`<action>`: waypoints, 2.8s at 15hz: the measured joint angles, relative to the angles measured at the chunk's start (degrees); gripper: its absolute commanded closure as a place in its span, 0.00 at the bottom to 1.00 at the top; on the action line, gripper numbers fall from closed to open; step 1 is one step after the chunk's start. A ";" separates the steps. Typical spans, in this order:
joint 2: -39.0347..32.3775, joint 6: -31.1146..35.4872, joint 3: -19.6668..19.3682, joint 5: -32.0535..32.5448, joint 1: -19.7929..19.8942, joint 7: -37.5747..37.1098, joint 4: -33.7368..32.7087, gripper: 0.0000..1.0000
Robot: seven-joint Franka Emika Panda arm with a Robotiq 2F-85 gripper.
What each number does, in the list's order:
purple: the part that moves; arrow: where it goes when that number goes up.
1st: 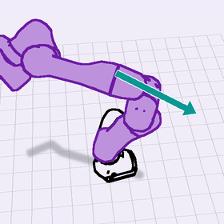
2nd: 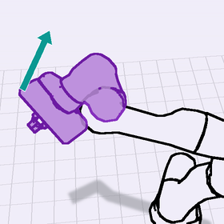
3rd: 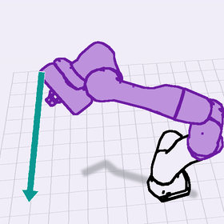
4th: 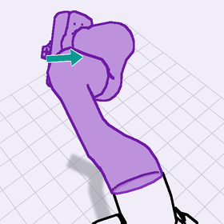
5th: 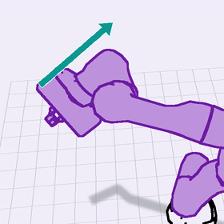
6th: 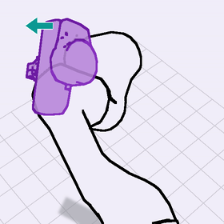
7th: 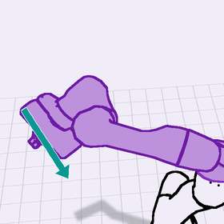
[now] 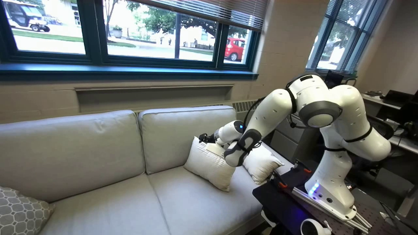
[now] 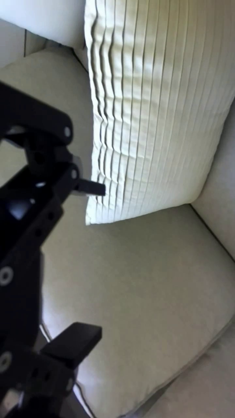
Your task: Put the pillows upright against the armrest of the couch
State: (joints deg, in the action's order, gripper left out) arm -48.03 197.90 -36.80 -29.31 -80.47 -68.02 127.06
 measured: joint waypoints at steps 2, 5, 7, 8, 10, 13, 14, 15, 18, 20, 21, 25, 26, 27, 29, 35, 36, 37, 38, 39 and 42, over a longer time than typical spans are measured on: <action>2.41 0.01 0.32 -4.57 2.48 0.41 0.61 0.00; 4.99 0.01 -0.16 -6.99 4.22 -3.18 1.69 0.00; 6.18 -0.01 0.07 -8.15 5.24 -6.35 2.52 0.00; 6.76 -0.01 0.48 -8.55 5.98 -8.03 3.09 0.00; 7.97 -0.01 1.78 -8.80 8.00 -11.64 4.19 0.00; 9.43 -0.01 4.56 -8.97 11.57 -16.99 4.78 0.00; 9.75 0.05 5.88 -8.89 12.81 -18.92 4.47 0.00; 9.94 0.05 7.02 -8.63 13.54 -20.08 3.78 0.00; 9.96 0.04 8.22 -8.62 13.43 -21.31 2.27 0.00; 9.93 0.02 8.29 -8.63 13.45 -21.39 2.25 0.00; 9.78 -0.13 8.26 -8.75 13.45 -21.39 2.23 0.00; 8.54 -0.27 8.54 -11.00 14.51 -24.82 0.08 0.00; 8.52 -0.39 8.98 -11.24 15.62 -26.46 -0.81 0.00; 8.57 -0.45 9.53 -11.27 17.10 -28.00 -1.68 0.00; 8.80 -0.47 11.01 -11.28 20.95 -30.81 -3.05 0.00; 9.97 0.09 20.57 -11.50 38.53 -36.98 -3.92 0.00; 10.01 0.07 22.83 -10.85 42.23 -38.21 -3.97 0.00; 10.02 0.07 25.85 -10.82 46.48 -38.70 -4.14 0.00; 10.00 0.05 29.38 -10.92 51.09 -38.71 -4.42 0.00; 9.90 -0.02 32.71 -10.37 55.50 -39.48 -4.65 0.00; 8.56 -0.13 41.87 -8.21 66.92 -43.57 -5.51 0.00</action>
State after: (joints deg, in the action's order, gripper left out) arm -39.47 197.77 5.07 -37.52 -13.55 -111.60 121.54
